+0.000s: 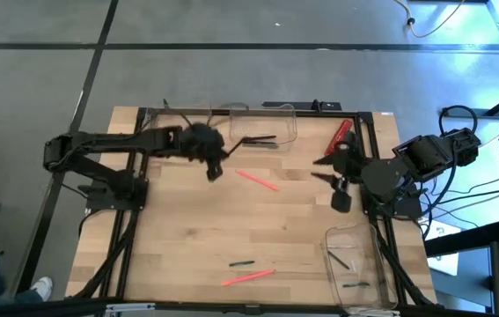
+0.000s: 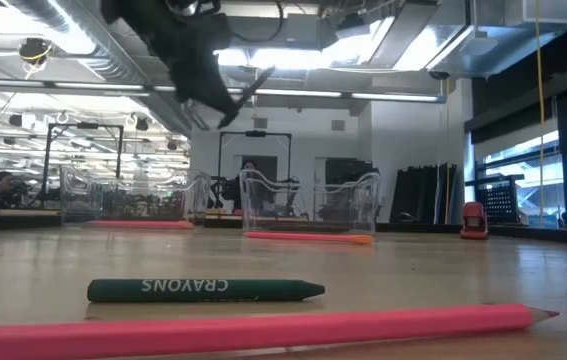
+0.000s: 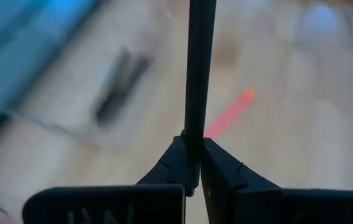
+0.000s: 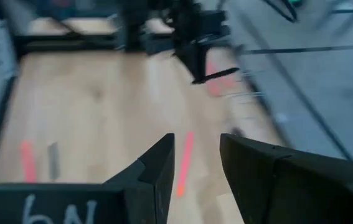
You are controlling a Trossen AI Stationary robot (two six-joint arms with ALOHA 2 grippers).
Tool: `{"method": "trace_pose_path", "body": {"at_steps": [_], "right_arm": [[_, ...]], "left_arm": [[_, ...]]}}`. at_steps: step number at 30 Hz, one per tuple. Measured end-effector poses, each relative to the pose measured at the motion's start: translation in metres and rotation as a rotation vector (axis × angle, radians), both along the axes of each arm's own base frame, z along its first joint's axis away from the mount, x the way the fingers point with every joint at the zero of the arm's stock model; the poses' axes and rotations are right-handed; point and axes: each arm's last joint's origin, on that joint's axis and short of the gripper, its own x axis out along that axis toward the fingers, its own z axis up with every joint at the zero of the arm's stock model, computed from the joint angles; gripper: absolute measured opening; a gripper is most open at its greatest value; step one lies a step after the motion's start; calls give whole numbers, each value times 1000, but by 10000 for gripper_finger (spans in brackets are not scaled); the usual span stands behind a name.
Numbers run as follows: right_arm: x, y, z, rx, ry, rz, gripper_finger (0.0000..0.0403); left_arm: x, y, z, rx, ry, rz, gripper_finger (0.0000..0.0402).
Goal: Sort crayons/erasers/pens/pencils in bins
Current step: Put the black pen into the top right transparent bin
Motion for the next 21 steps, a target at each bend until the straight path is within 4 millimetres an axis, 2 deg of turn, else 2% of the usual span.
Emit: {"method": "trace_pose_path", "body": {"at_steps": [4,10,15,18,21], "right_arm": [[1,-6,2,-36,-54,-136,131],[5,-20,2,-32,-66,-226,131],[8,-33,2,-74,-45,-268,131],[10,-42,2,-92,-31,-293,131],[12,-49,1,-81,-20,-311,131]], "left_arm": [[0,30,9,130,-92,-9,14],[8,68,25,173,-192,12,14],[36,95,37,232,-183,-8,14],[58,108,35,204,-151,-47,14],[77,119,25,178,-57,-68,14]]}}
